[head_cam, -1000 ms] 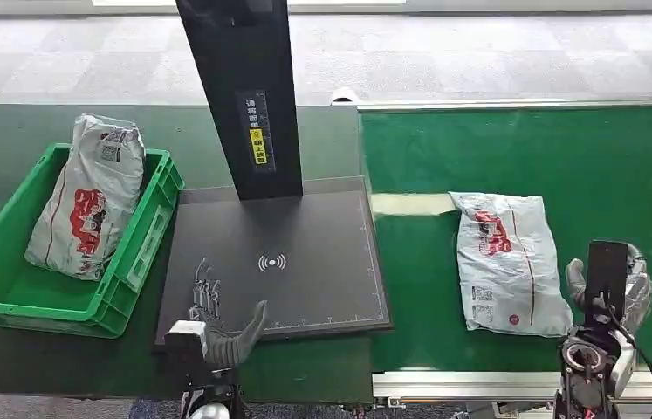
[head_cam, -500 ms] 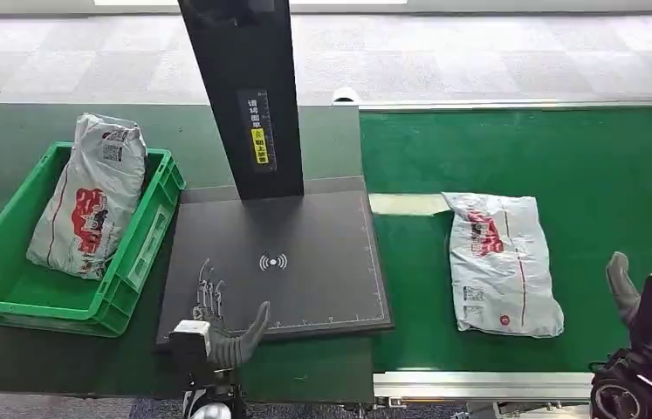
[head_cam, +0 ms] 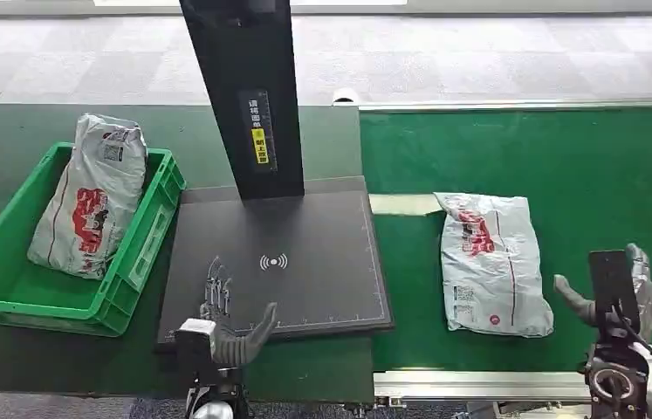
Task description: Moved the parcel from conveyor to table for the left to box.
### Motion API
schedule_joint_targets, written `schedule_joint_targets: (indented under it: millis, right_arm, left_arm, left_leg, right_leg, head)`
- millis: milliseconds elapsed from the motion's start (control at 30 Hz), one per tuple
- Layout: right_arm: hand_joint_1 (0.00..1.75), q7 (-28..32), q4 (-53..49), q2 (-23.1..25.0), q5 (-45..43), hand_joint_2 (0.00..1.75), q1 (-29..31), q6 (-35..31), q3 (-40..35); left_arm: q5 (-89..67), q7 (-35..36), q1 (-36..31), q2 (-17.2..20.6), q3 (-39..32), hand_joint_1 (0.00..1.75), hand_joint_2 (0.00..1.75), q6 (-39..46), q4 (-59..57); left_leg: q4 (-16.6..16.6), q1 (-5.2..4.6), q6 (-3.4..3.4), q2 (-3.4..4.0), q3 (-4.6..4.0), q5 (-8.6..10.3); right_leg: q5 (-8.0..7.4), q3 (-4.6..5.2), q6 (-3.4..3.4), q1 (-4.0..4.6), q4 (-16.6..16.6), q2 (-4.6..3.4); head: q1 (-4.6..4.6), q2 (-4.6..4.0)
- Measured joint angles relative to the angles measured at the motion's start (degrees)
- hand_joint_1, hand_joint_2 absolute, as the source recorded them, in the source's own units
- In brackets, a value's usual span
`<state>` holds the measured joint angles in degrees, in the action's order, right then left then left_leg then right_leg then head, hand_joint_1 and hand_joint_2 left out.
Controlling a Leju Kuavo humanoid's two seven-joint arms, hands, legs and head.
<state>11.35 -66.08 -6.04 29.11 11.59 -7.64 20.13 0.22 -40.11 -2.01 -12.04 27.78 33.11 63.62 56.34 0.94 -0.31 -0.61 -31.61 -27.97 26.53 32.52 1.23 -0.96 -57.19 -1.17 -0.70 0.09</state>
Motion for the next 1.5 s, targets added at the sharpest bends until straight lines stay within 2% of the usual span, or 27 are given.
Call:
schedule_joint_targets:
  millis: [67, 267, 367, 500, 533, 567, 800, 1100, 1500]
  right_arm:
    - [0.00, 1.04, 7.57, -1.02, 1.09, 1.75, 2.31, 0.56, 0.00]
    - [0.00, -3.06, 24.49, -2.58, 5.53, 1.75, 8.17, 1.06, -0.06]
    - [0.00, -1.38, 31.31, -2.55, 3.80, 1.75, 10.38, 6.65, -0.04]
    - [0.00, 0.39, 36.93, -2.90, 2.69, 1.75, 13.90, 10.73, 0.35]
    - [0.12, 0.60, 37.72, -2.90, 2.67, 1.75, 14.44, 10.75, 0.42]
    - [1.75, 0.72, 38.54, -2.95, 2.60, 1.75, 14.97, 10.97, 0.48]
    - [1.75, 1.55, 42.34, -3.30, -1.25, 1.75, 17.92, 18.82, 2.12]
    - [1.75, 5.33, 43.04, -2.84, -3.30, 1.75, 18.06, 18.84, 2.99]
    - [1.75, 6.39, 42.91, -2.27, -3.91, 1.75, 17.82, 18.15, 3.26]
  left_arm:
    - [-0.07, 0.00, -0.15, -0.11, 0.00, 0.00, 1.75, -0.09, -0.35]
    - [-0.50, 0.24, -0.37, -0.22, 0.00, 0.00, 1.75, -0.22, -0.55]
    - [-0.68, 0.44, -0.47, -0.24, -0.02, 0.00, 1.75, -0.04, -0.55]
    - [-0.66, 0.42, -0.49, -0.24, -0.15, 0.00, 1.75, 0.15, -0.55]
    - [-0.66, 0.42, -0.49, -0.24, -0.15, 0.00, 1.75, 0.15, -0.55]
    - [-0.66, 0.42, -0.49, -0.24, -0.17, 0.00, 1.75, 0.15, -0.55]
    - [-0.48, 0.33, -0.31, -0.22, -0.50, 0.00, 1.75, 1.16, -0.09]
    - [-0.81, 0.66, 0.66, -0.22, -1.09, 0.00, 1.75, 1.16, 1.64]
    - [-0.81, 0.68, 0.79, -0.22, -1.16, 0.00, 1.75, 1.12, 1.71]
  left_leg:
    - [0.01, 0.00, 0.06, -0.08, -0.07, 0.06]
    - [0.00, 0.03, 0.05, -0.06, -0.13, 0.06]
    - [-0.01, 0.03, 0.05, -0.05, -0.15, 0.06]
    - [-0.01, 0.05, -0.05, 0.48, 0.13, -0.08]
    - [-0.01, 0.04, -0.05, 0.58, 0.18, -0.10]
    - [-0.01, 0.04, -0.05, 0.63, 0.27, -0.14]
    - [-0.01, 0.06, -0.05, 1.14, 0.82, -0.20]
    - [-0.01, 0.12, -0.06, 0.99, 0.84, -0.13]
    - [-0.01, 0.11, -0.06, 0.91, 0.74, -0.15]
  right_leg:
    - [0.00, 0.01, 0.00, 0.00, -0.01, 0.13]
    - [0.02, 0.09, 0.00, 0.04, -0.02, 0.12]
    - [0.02, 0.10, -0.01, 0.04, -0.02, 0.12]
    - [0.00, -0.05, -0.03, 0.06, -0.01, -0.36]
    - [-0.01, -0.11, -0.03, 0.06, 0.00, -0.45]
    - [-0.01, -0.19, -0.03, 0.05, 0.01, -0.50]
    - [-0.17, -0.55, -0.13, 0.07, 0.04, -0.98]
    - [-0.19, -0.61, -0.14, 0.13, 0.01, -0.94]
    - [-0.17, -0.55, -0.12, 0.12, 0.02, -0.89]
  head:
    - [-0.02, 0.00]
    - [-0.02, 0.00]
    - [-0.02, 0.00]
    - [0.00, 0.00]
    - [0.02, 0.00]
    - [0.00, 0.00]
    - [0.02, 0.00]
    - [0.02, 0.00]
    - [0.00, 0.00]
